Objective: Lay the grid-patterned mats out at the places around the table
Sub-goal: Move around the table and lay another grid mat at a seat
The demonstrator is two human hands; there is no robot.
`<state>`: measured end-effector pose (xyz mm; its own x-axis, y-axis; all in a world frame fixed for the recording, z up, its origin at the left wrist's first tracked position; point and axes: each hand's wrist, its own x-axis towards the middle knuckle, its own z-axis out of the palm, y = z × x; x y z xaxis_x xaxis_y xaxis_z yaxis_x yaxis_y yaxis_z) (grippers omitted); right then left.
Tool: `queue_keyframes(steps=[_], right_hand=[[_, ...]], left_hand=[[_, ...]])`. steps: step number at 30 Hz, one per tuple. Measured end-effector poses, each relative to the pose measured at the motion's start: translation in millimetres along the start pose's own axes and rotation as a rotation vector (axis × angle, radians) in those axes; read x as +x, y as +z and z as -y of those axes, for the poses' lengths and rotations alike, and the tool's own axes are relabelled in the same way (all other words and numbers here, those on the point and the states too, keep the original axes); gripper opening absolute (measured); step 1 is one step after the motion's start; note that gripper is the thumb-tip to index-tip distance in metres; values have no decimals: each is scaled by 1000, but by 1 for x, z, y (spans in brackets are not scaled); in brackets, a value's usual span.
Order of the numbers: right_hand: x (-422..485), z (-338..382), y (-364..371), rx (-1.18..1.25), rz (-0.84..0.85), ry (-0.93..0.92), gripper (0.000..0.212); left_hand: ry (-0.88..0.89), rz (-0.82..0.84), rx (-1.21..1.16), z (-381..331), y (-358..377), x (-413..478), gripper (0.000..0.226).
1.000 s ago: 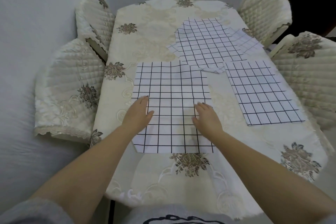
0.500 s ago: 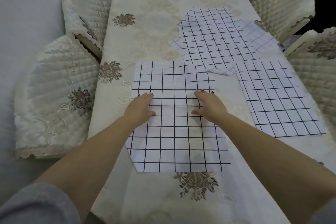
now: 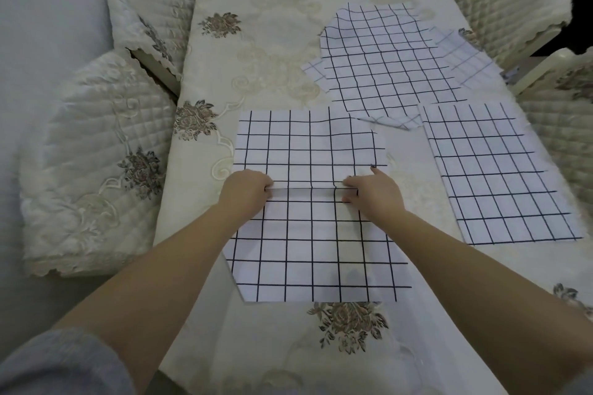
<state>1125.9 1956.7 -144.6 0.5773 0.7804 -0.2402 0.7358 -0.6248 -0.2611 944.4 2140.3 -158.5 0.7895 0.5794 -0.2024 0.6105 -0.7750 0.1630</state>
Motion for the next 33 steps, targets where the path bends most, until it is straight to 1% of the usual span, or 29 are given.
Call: queue_keyframes(steps=[6, 10, 13, 19, 21, 24, 27, 29, 33], right_hand=[[-13, -4, 5, -15, -13, -48, 27], [-25, -9, -5, 70, 26, -91, 22], [-33, -10, -14, 127, 25, -103, 20], [-39, -8, -36, 193, -23, -88, 15], [-38, -5, -50, 180, -40, -86, 16], [-38, 10, -72, 186, -60, -121, 24], [-38, 39, -92, 193, -73, -229, 38], [-38, 60, -103, 218, -99, -289, 37], [-39, 88, -118, 236, -141, -336, 23]], left_hand=[[30, -21, 7, -1, 0, -15, 25], [46, 12, -7, -1, -9, -25, 24], [76, 20, -16, -1, -19, -31, 23], [97, -30, -95, -7, -54, -37, 16], [103, -42, -111, -9, -73, -37, 14], [144, -45, -116, -21, -105, -35, 14], [206, -51, -84, -42, -134, -34, 14], [242, -59, -50, -56, -150, -34, 14], [275, -86, -2, -69, -172, -37, 16]])
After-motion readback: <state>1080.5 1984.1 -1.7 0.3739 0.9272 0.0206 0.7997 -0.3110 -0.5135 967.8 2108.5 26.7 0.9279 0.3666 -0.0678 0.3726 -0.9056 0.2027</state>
